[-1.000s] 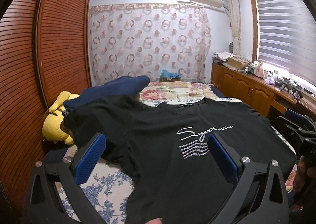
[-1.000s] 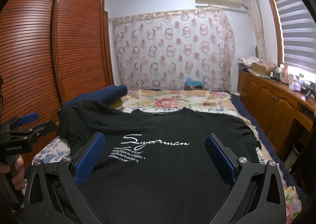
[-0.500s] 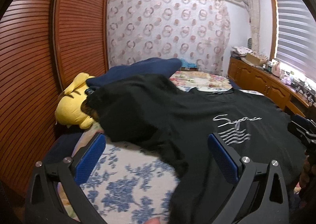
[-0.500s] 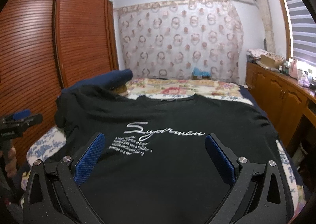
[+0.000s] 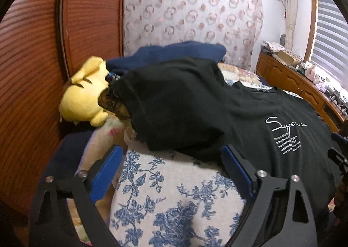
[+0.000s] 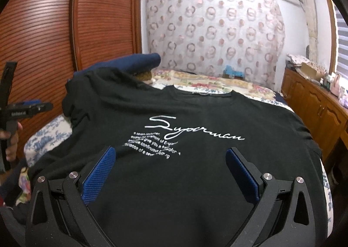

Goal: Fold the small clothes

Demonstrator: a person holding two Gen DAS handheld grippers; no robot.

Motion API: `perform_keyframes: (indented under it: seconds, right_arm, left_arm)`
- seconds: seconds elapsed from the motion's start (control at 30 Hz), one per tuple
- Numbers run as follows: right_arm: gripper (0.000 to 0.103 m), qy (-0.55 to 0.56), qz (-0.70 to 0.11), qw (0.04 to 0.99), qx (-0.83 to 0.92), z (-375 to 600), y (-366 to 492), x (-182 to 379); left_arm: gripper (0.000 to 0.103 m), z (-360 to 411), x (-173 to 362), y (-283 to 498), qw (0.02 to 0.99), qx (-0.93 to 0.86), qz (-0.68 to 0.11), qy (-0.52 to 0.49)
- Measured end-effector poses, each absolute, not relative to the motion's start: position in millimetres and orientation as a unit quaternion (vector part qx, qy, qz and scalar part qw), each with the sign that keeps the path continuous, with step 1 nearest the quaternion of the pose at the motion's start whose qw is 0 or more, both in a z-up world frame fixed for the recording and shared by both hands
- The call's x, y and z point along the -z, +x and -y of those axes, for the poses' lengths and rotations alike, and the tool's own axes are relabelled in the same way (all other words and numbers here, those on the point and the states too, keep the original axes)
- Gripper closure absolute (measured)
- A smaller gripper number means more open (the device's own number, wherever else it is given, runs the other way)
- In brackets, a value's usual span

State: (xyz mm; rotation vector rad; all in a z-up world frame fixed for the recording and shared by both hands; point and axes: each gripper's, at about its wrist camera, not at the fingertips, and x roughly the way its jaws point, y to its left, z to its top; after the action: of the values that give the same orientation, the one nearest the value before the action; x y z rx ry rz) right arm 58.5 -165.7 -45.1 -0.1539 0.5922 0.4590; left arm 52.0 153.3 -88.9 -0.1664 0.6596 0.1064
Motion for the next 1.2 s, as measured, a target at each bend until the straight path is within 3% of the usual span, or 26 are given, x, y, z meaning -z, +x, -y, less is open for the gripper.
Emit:
perform_keyframes:
  seconds: [0.13, 0.47, 0.57, 0.77, 0.83, 0.9, 1.0, 1.2]
  right_arm:
    - [0.000, -0.095, -0.297, 0.923, -0.227, 156.7, 64.2, 51.5]
    - [0.000, -0.095, -0.321, 0.912, -0.237, 154.9, 72.1, 61.4]
    - [0.000, -0.092, -0.322, 0.911, -0.239, 156.0, 72.3, 61.9]
    - [0.000, -0.088, -0.324, 0.911, -0.241, 156.5, 73.3, 62.6]
    - [0.000, -0.086, -0.326, 0.910, -0.241, 156.9, 73.6, 62.8]
    - [0.000, -0.083, -0.328, 0.910, -0.240, 157.4, 73.9, 63.7]
    - [0.000, -0.082, -0.327, 0.910, -0.240, 157.9, 74.2, 64.0]
    - [0.000, -0.081, -0.327, 0.911, -0.239, 158.8, 73.8, 64.2]
  left_arm:
    - [0.025, -162.9, 98.0, 67.3, 0.932, -0.032, -0.348, -0.093]
    - [0.026, -180.2, 116.2, 97.0, 0.916, -0.027, -0.385, -0.112]
    - [0.039, -185.6, 120.1, 102.6, 0.913, -0.022, -0.388, -0.122]
    - [0.054, -194.1, 122.1, 104.3, 0.912, -0.016, -0.387, -0.131]
    - [0.063, -196.4, 121.4, 105.7, 0.913, -0.006, -0.386, -0.132]
    - [0.081, -196.6, 121.3, 106.3, 0.913, 0.000, -0.385, -0.131]
    - [0.092, -193.9, 115.5, 101.4, 0.918, -0.004, -0.376, -0.126]
    - [0.095, -178.2, 79.3, 83.8, 0.936, 0.004, -0.336, -0.107]
